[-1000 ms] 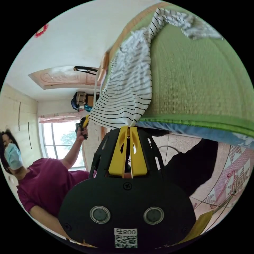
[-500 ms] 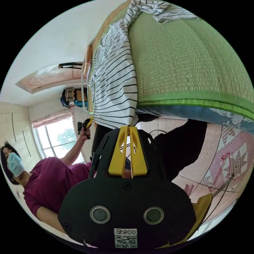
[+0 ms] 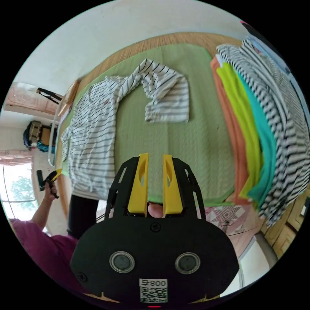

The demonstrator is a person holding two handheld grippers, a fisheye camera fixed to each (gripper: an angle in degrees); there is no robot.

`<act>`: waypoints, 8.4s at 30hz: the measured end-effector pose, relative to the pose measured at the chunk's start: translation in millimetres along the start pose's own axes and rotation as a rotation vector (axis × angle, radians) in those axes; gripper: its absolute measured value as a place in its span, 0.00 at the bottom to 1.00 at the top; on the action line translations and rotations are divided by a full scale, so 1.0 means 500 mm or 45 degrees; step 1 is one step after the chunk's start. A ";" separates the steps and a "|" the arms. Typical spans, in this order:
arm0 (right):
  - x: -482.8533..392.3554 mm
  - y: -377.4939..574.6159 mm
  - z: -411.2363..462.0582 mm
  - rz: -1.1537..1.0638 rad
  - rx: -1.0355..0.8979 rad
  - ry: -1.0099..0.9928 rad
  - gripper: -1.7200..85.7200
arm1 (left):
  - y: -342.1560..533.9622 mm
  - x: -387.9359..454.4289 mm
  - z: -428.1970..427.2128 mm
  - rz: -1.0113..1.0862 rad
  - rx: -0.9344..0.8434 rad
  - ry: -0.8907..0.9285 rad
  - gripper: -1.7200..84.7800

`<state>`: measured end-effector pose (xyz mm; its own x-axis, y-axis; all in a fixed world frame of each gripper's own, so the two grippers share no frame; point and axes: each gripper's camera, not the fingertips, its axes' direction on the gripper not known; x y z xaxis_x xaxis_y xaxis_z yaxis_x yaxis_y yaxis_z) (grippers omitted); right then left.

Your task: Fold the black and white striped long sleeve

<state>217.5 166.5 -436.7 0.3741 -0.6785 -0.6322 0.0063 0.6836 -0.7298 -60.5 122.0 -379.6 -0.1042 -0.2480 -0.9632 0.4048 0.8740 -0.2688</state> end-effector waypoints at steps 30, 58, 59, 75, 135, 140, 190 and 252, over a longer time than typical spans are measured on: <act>0.209 -0.124 0.057 0.000 0.068 0.136 0.04 | -0.163 0.472 1.423 1.039 -0.475 -0.271 0.03; 0.489 -0.235 -0.441 -0.198 0.878 -0.580 0.02 | -0.650 0.379 0.959 0.763 0.175 0.889 0.02; 0.458 -0.261 -0.455 -0.259 0.864 -0.595 0.02 | -0.668 0.348 0.904 0.741 0.223 0.930 0.02; 0.377 -0.359 -0.428 -0.628 0.641 -0.764 0.02 | -0.710 0.024 0.629 0.665 0.278 1.000 0.03; 0.071 -0.493 -0.592 -0.769 0.502 -0.944 0.02 | -0.516 -0.023 0.286 0.759 0.530 0.164 0.03; -0.122 -0.515 -0.495 -0.880 0.310 -1.013 0.02 | -0.441 -0.316 0.167 0.437 0.527 0.279 0.03; -0.164 -0.115 -0.278 -0.574 0.446 -0.055 0.03 | -0.412 -0.498 1.030 0.536 -0.028 0.178 0.02; -0.030 -0.129 -0.464 -0.549 0.176 -0.019 0.02 | -0.386 -0.286 0.504 0.563 0.015 -0.076 0.03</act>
<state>-3.7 69.9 -440.4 0.3233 -0.9059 -0.2734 0.2882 0.3694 -0.8834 105.1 -116.5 -187.6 0.1339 0.1249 -0.9831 0.4088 0.8967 0.1696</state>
